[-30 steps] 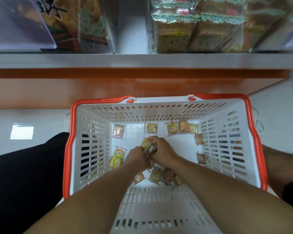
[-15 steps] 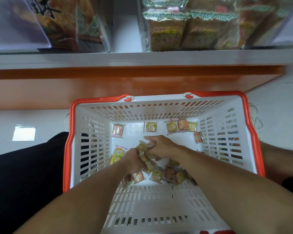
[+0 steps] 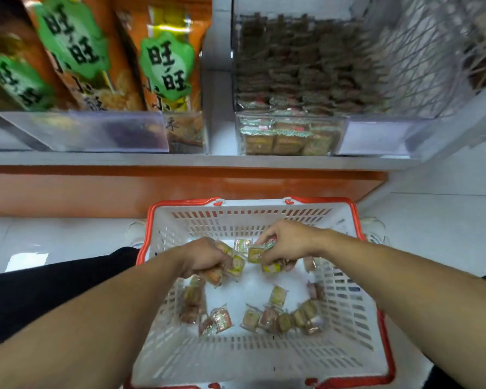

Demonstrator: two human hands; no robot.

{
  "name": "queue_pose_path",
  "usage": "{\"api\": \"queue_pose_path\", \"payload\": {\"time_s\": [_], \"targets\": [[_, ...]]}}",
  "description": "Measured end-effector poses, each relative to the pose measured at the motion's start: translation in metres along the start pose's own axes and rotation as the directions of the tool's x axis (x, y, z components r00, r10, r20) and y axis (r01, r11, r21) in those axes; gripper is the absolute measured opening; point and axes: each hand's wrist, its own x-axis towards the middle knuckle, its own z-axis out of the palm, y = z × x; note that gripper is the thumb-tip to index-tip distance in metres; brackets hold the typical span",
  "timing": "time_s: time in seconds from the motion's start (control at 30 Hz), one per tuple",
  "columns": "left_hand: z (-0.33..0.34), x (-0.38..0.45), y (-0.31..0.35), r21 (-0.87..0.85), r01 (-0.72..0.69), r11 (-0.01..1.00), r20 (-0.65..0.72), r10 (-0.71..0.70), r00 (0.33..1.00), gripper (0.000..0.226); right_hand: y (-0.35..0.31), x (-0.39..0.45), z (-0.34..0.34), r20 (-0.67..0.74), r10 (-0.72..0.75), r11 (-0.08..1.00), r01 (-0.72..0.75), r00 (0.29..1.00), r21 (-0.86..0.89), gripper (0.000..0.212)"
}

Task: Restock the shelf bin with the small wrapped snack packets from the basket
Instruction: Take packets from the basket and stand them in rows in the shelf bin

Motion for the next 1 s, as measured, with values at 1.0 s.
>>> {"api": "queue_pose_path", "payload": {"time_s": [1.0], "targets": [[-0.005, -0.21, 0.182, -0.577, -0.623, 0.527, -0.29, 0.581, 0.761, 0.029, -0.123, -0.18, -0.111, -0.271, -0.325, 0.589, 0.418, 0.906, 0.691, 0.05]]}}
